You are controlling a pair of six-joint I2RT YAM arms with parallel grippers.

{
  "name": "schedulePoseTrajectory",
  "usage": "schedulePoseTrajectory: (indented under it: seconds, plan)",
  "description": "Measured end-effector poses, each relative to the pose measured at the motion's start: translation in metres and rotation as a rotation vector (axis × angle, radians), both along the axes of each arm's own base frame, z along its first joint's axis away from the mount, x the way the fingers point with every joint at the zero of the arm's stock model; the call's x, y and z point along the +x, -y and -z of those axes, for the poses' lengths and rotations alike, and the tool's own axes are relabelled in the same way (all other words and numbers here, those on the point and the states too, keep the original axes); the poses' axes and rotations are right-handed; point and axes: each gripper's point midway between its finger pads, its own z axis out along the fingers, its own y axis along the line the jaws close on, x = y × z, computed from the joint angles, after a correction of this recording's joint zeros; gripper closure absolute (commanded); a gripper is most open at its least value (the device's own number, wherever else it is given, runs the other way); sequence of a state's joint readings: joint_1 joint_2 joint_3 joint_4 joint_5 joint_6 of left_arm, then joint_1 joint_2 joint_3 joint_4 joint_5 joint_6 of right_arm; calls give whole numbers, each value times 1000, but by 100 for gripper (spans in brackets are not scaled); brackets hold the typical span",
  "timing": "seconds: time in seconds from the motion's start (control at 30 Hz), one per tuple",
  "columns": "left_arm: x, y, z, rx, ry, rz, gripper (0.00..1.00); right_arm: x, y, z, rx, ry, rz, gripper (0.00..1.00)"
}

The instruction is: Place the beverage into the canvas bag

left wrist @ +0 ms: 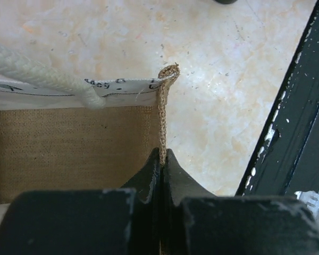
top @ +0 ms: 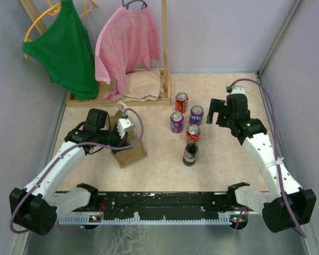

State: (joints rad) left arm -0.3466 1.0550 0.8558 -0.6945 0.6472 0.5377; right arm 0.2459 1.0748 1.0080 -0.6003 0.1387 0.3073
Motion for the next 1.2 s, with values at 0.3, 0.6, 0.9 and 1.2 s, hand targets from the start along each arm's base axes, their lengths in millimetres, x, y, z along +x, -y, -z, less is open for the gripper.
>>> schedulePoseTrajectory:
  seconds: [0.3, 0.6, 0.9, 1.2]
  plan:
    - [-13, 35, 6, 15, -7, 126, 100, -8, 4, -9, -1, 21, 11, 1]
    - [-26, 73, 10, 35, 21, 282, 100, -18, 11, -14, -10, 38, 31, 1]
    - [-36, 96, 19, 64, 60, 412, 100, -25, 15, -10, -21, 20, 47, 1]
    - [-35, 106, 18, 71, 107, 475, 100, -26, 18, -9, -30, 17, 57, 1]
